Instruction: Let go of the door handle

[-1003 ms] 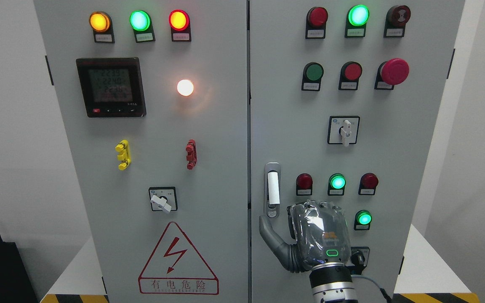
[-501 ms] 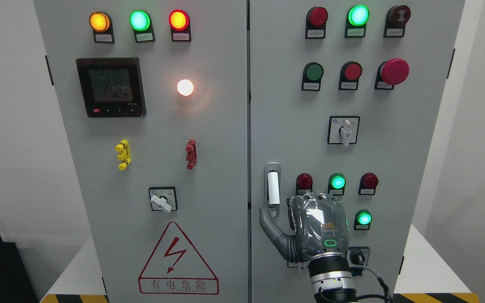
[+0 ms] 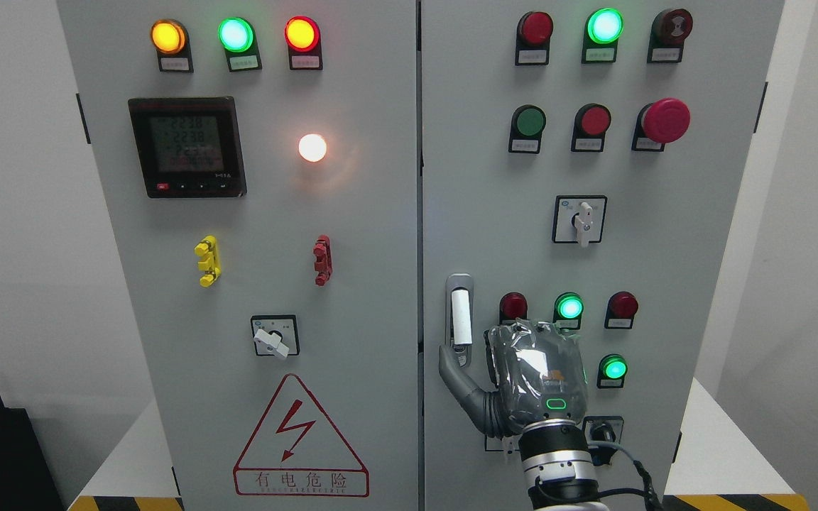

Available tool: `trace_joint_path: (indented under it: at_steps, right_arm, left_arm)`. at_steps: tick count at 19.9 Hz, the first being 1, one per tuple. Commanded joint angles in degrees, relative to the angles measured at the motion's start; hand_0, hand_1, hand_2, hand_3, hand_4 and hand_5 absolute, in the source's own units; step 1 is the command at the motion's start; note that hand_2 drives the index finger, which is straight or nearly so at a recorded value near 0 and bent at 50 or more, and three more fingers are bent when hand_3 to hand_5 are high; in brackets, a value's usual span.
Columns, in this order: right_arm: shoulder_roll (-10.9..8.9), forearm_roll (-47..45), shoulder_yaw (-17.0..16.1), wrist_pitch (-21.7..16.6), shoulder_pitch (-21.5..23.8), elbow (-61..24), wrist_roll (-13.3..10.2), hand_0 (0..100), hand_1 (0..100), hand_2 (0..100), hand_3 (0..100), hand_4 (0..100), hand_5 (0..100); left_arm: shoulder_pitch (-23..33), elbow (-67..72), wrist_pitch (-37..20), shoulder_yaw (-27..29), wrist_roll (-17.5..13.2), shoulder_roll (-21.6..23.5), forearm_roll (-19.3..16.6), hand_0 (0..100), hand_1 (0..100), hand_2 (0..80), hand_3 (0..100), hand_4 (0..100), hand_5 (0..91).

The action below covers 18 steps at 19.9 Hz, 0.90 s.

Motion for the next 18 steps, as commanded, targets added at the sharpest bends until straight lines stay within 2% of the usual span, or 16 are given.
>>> trace_joint_path:
  at_steps: [1,18]
  right_arm:
    - [0.03,0.0,-0.5,0.0,-0.2,0.8,0.0,35,6,100,100,100,96]
    - [0.03,-0.3,-1.0,0.9,-0.2,0.4,-0.1,41,6,100,100,100,95]
  left_arm:
    - [0.0,1.0,0.1,0.6,0.0,0.0,0.0,12,39,0.0,0,0,0.0]
    - [0.0,1.0,0.0,0.6,0.0,0.0,0.0,12,39,0.0,0,0,0.0]
